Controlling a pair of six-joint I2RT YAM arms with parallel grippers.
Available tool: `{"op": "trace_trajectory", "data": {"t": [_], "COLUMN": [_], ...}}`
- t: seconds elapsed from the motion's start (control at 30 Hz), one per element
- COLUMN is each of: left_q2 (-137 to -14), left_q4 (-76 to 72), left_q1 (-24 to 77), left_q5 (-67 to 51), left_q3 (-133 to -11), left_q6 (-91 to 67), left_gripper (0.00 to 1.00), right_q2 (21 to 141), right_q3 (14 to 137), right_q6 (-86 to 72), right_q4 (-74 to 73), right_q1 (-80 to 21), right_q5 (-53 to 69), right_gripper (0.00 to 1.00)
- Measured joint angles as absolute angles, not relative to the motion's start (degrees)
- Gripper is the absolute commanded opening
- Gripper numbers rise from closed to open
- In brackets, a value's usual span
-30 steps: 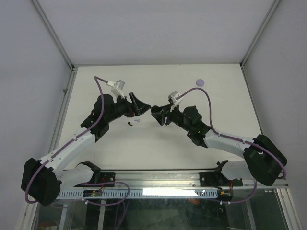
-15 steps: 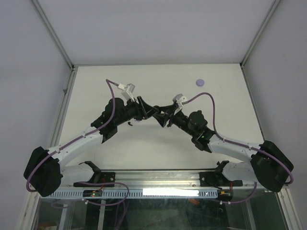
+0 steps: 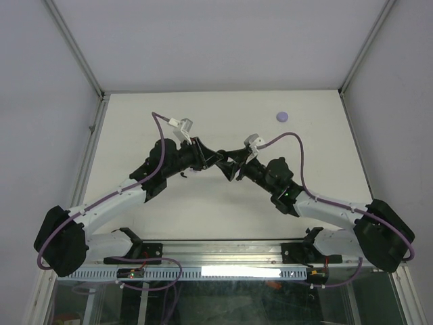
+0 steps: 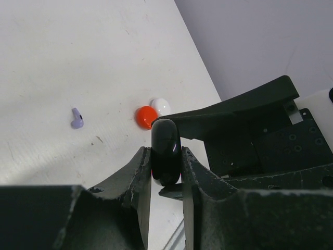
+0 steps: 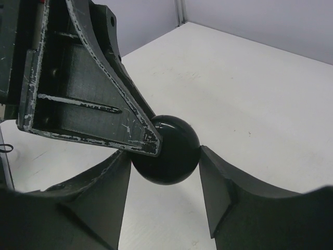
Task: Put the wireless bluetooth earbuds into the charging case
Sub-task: Pick up the charging case at the center of the board.
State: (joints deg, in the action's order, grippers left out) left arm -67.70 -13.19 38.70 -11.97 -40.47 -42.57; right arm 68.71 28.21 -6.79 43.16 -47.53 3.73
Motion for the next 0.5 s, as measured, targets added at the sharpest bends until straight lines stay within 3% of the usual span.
{"op": "trace_trajectory", "data": {"t": [0.37, 0.43, 0.5], "left_q2": [-65.32, -64.79, -64.60], "left_q4": [5.34, 9.32, 14.11], "left_q1": [39.03, 39.03, 39.00], "left_q5": [-12.29, -12.62, -13.58], "left_q3": [-49.74, -51.77, -54.17], "left_q6": [-26.83, -23.40, -19.57], "left_gripper": [0.07, 0.07, 0.07], "right_q2": [60.64, 60.07, 60.05], "right_q3": [30.11, 32.03, 34.46], "right_q6": [-6.07, -6.02, -5.34], "right_q4": [29.95, 25.98, 21.80], "right_q1": [-38.85, -36.75, -35.51], "right_q5": [7.05, 6.90, 9.54], "right_gripper": [0.60, 0.70, 0.71]}}
